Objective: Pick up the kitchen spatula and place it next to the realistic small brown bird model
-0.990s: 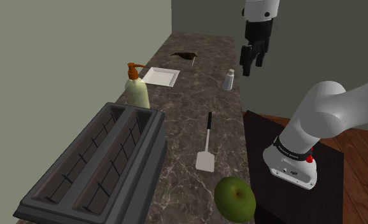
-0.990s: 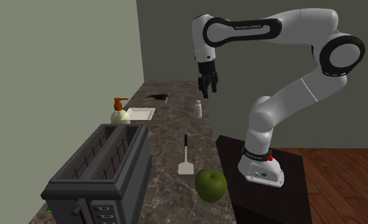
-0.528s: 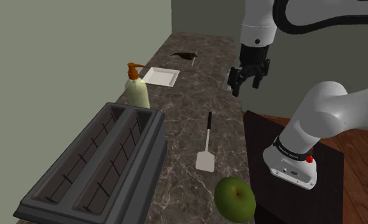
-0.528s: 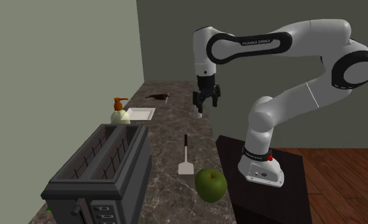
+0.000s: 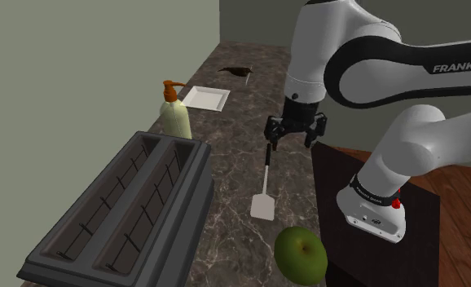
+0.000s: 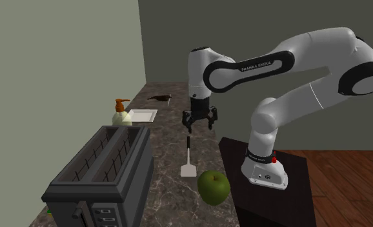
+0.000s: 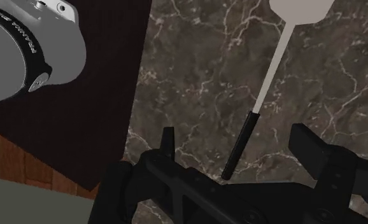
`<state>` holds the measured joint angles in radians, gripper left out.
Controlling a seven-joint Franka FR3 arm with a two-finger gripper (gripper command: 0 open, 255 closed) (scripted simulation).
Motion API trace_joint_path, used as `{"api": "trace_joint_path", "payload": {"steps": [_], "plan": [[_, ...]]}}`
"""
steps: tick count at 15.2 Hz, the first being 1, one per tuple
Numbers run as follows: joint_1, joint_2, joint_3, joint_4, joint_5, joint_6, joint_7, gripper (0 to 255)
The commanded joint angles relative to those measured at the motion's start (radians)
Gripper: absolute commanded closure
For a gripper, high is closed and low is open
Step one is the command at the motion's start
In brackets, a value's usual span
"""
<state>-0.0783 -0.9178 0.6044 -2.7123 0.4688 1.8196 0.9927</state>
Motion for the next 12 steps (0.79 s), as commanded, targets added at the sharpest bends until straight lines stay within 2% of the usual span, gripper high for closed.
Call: {"api": "trace_joint_path", "payload": {"steps": [1,5,12], "plan": [[-0.024,0.031,0.092,-0.007,0.053,0.076,0.121,0],[-0.125,0.135,0.287,0.030,0.116,0.222,0.344,0],[-0.147,0.198,0.362,-0.020,0.155,0.341,0.337,0]]}}
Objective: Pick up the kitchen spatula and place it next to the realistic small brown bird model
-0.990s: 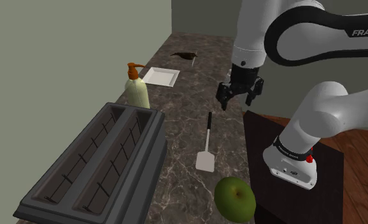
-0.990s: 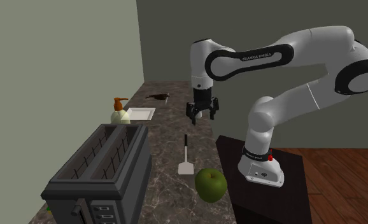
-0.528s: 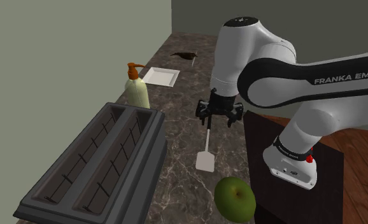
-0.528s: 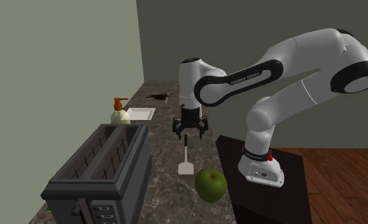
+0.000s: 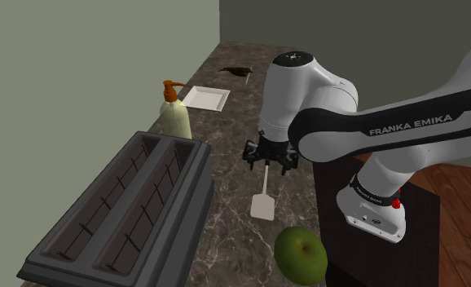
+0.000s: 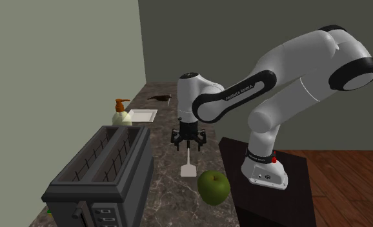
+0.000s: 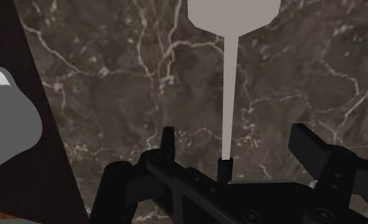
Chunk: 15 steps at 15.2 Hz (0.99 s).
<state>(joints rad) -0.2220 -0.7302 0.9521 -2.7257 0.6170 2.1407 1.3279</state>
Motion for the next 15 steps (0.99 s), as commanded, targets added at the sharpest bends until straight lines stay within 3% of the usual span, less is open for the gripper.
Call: {"api": "trace_joint_path", "payload": {"steps": [1,9,10,15], "plan": [[-0.005,0.017,0.021,-0.010,0.010,0.030,0.002,0],[-0.005,0.017,0.021,-0.010,0.010,0.030,0.001,0],[-0.005,0.017,0.021,-0.010,0.010,0.030,0.001,255],[-0.005,0.017,0.021,-0.010,0.010,0.030,0.001,255]]}}
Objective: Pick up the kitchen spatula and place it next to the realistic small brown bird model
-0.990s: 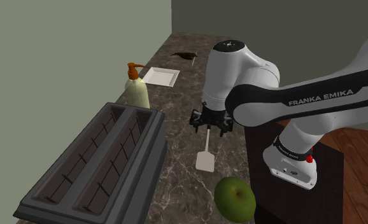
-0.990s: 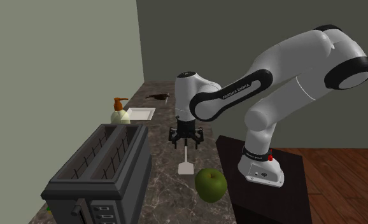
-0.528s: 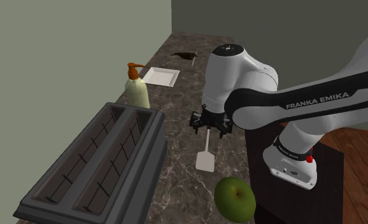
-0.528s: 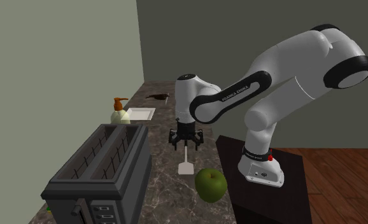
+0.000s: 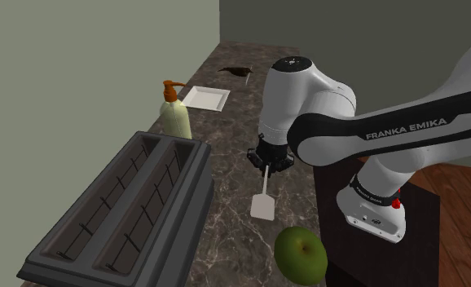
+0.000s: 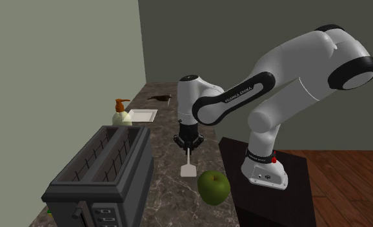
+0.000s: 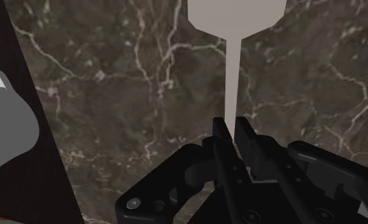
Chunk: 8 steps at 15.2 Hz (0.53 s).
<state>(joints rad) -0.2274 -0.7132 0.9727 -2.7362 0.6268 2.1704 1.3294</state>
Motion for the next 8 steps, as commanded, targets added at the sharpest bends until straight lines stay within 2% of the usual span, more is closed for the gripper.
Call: {"api": "trace_joint_path", "payload": {"steps": [1,4,8], "plan": [[0.000,0.000,0.000,0.000,0.000,0.000,0.000,255],[0.000,0.000,0.000,0.000,0.000,0.000,0.000,255],[0.014,-0.040,-0.046,0.026,-0.022,-0.069,0.000,255]]}}
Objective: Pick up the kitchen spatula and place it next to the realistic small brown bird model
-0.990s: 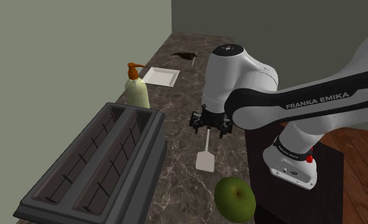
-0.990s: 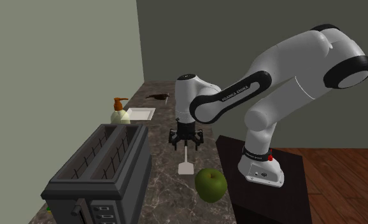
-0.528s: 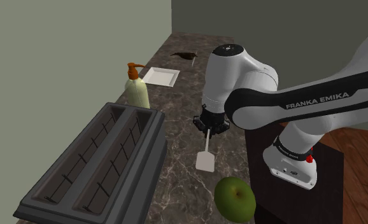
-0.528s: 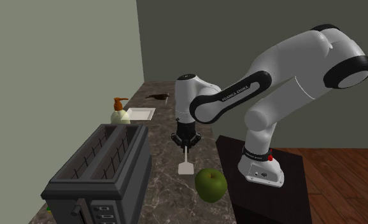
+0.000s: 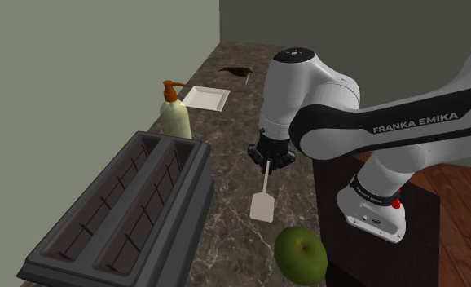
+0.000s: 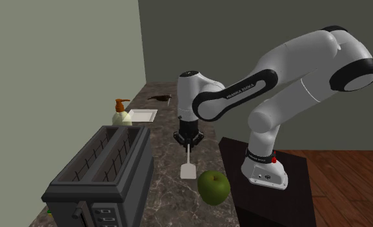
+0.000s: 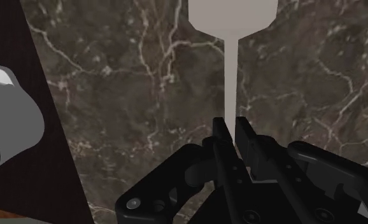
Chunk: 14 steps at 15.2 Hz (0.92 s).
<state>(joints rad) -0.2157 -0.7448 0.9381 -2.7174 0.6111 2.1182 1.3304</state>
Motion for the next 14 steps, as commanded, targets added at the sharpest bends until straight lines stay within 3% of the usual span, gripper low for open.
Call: {"api": "trace_joint_path", "payload": {"steps": [1,14], "plan": [[0.004,-0.018,-0.023,0.014,-0.012,-0.034,-0.001,255],[0.014,-0.097,-0.144,0.126,-0.088,-0.231,0.002,255]]}}
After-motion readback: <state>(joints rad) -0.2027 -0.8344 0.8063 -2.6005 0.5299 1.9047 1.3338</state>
